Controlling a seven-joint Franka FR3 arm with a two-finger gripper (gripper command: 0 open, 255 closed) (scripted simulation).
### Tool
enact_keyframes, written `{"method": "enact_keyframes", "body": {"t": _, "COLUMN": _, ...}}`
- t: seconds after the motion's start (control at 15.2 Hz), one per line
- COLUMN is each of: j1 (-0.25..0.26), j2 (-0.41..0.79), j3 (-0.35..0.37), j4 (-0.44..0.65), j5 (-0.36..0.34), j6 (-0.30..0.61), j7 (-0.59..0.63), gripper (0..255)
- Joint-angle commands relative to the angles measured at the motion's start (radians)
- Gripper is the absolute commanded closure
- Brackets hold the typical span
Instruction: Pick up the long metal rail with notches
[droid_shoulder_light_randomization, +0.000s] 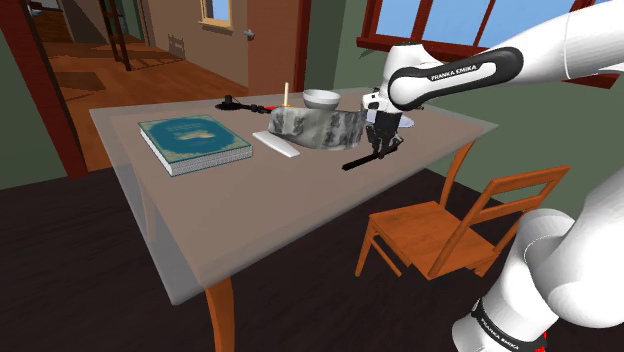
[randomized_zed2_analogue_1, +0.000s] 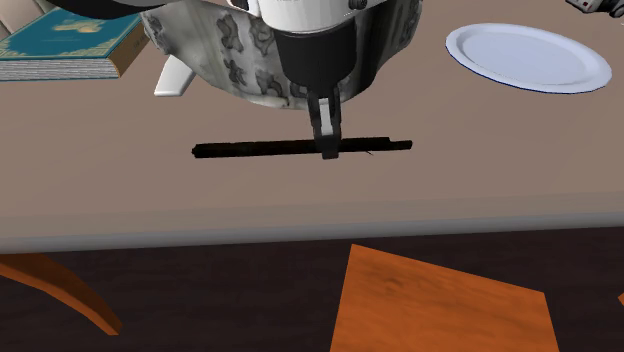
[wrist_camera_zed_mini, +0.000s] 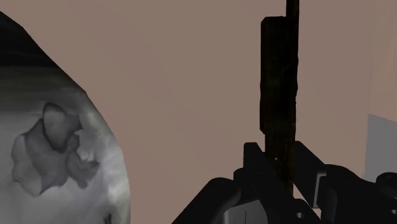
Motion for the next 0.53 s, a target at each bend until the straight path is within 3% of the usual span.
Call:
{"method": "enact_keyframes", "body": {"t": 0.0, "j1": 0.001, "j2": -0.002, "j3": 0.002, "j4": 0.008, "j5": 0.0, "j6": -0.014, "j7": 0.0, "gripper": 255}}
{"method": "enact_keyframes", "body": {"t": 0.46, "j1": 0.004, "j2": -0.024, "j3": 0.014, "j4": 0.082, "j5": 0.002, "j6": -0.109, "j7": -0.007, "gripper": 255}}
